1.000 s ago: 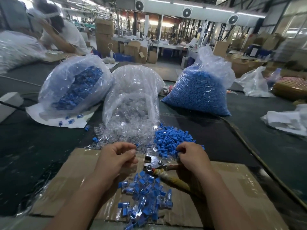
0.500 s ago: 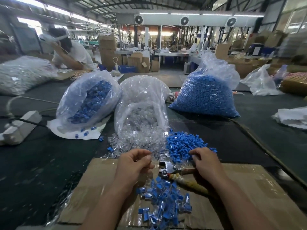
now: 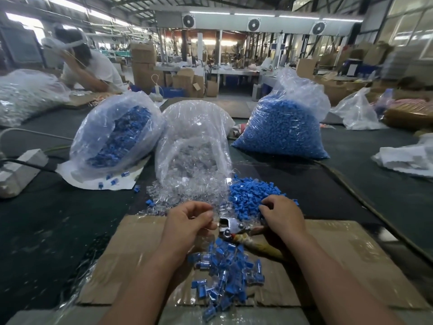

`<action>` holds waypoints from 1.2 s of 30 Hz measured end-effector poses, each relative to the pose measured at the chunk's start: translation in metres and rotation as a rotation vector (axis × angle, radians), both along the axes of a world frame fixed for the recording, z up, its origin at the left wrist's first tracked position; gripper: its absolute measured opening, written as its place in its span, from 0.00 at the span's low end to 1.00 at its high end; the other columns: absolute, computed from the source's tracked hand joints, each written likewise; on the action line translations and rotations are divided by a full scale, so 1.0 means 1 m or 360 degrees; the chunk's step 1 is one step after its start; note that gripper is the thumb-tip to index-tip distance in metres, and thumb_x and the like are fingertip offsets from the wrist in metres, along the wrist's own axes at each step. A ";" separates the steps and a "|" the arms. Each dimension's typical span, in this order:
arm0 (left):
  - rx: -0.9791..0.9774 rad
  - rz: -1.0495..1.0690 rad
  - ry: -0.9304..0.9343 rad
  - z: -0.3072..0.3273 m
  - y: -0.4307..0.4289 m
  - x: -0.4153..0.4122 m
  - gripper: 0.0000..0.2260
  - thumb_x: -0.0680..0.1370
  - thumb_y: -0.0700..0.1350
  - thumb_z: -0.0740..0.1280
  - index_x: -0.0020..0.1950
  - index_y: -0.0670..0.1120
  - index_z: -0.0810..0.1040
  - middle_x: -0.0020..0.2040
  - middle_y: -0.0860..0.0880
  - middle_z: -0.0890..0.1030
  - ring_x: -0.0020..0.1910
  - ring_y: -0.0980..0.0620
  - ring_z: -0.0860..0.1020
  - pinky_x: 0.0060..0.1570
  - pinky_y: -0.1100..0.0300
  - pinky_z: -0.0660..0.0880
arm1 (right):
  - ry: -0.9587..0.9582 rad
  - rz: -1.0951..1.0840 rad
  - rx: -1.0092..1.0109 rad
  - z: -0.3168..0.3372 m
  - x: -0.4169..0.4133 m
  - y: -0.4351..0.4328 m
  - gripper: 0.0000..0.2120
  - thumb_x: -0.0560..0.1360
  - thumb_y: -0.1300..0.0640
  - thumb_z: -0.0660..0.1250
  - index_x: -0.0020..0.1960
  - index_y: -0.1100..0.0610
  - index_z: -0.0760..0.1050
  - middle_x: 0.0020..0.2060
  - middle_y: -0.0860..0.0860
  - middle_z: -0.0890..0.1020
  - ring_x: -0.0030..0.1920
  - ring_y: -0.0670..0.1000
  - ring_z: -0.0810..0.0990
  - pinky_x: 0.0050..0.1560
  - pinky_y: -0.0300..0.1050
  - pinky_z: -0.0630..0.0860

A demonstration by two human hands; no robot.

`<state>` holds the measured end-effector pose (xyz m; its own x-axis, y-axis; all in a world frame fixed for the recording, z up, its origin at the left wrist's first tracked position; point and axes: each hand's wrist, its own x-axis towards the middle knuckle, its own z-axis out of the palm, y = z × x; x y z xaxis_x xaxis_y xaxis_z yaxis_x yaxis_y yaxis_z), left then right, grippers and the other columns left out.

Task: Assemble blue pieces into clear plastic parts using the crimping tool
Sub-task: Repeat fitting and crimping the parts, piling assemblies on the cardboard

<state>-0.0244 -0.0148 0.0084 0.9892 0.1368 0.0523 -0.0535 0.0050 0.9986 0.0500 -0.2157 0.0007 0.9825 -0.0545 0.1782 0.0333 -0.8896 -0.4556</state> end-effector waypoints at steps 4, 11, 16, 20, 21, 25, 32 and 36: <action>-0.0010 -0.0035 -0.0015 0.001 0.000 -0.001 0.06 0.73 0.33 0.66 0.44 0.44 0.78 0.37 0.45 0.82 0.33 0.54 0.82 0.31 0.67 0.76 | -0.0047 -0.0019 0.0120 -0.003 -0.003 -0.001 0.07 0.77 0.54 0.62 0.51 0.53 0.78 0.48 0.48 0.80 0.49 0.49 0.76 0.51 0.46 0.73; 0.0008 -0.0059 -0.0039 -0.002 0.001 0.000 0.07 0.73 0.33 0.67 0.43 0.44 0.79 0.36 0.46 0.82 0.32 0.53 0.82 0.31 0.66 0.76 | -0.0233 -0.0098 0.0407 -0.008 -0.006 -0.004 0.06 0.78 0.57 0.61 0.43 0.50 0.72 0.39 0.47 0.77 0.36 0.42 0.71 0.36 0.41 0.64; -0.0002 -0.0084 -0.0039 -0.003 0.000 0.000 0.07 0.73 0.33 0.67 0.42 0.45 0.79 0.32 0.48 0.82 0.32 0.53 0.81 0.30 0.65 0.77 | -0.0125 -0.0002 0.0330 -0.006 -0.002 -0.002 0.15 0.76 0.56 0.64 0.63 0.54 0.74 0.56 0.50 0.78 0.52 0.49 0.75 0.51 0.43 0.71; 0.0004 -0.0091 -0.0044 -0.003 0.000 0.000 0.07 0.73 0.33 0.67 0.42 0.45 0.79 0.32 0.48 0.82 0.32 0.53 0.81 0.30 0.65 0.77 | 0.0153 0.0086 0.0059 -0.007 0.004 0.005 0.18 0.75 0.54 0.64 0.65 0.51 0.72 0.60 0.49 0.76 0.58 0.50 0.74 0.56 0.48 0.73; 0.0005 -0.0092 -0.0046 -0.003 0.000 0.000 0.07 0.73 0.33 0.67 0.42 0.45 0.79 0.33 0.47 0.82 0.32 0.53 0.81 0.31 0.65 0.77 | 0.0153 0.0061 0.0058 -0.007 0.004 0.005 0.16 0.75 0.54 0.65 0.62 0.51 0.74 0.58 0.49 0.78 0.56 0.50 0.75 0.54 0.47 0.74; 0.0025 -0.0100 -0.0044 -0.002 0.000 0.000 0.07 0.73 0.33 0.67 0.43 0.45 0.79 0.34 0.47 0.82 0.32 0.53 0.81 0.32 0.64 0.78 | 0.0076 0.0009 -0.0048 -0.004 0.003 0.007 0.12 0.75 0.54 0.65 0.57 0.49 0.77 0.54 0.48 0.80 0.53 0.50 0.77 0.50 0.46 0.74; 0.0059 -0.0120 -0.0045 0.000 -0.002 -0.002 0.06 0.73 0.33 0.67 0.43 0.45 0.79 0.36 0.46 0.82 0.33 0.53 0.81 0.33 0.63 0.78 | -0.0072 -0.0022 -0.0015 -0.002 -0.002 0.004 0.09 0.75 0.55 0.67 0.53 0.49 0.81 0.52 0.48 0.82 0.51 0.49 0.78 0.51 0.45 0.74; 0.0048 -0.0149 -0.0046 0.001 -0.003 -0.003 0.06 0.73 0.33 0.67 0.43 0.43 0.78 0.33 0.47 0.82 0.32 0.53 0.81 0.33 0.62 0.79 | -0.0379 -0.0045 0.0529 0.010 -0.018 0.006 0.07 0.73 0.60 0.69 0.50 0.56 0.82 0.45 0.49 0.83 0.40 0.41 0.76 0.45 0.38 0.73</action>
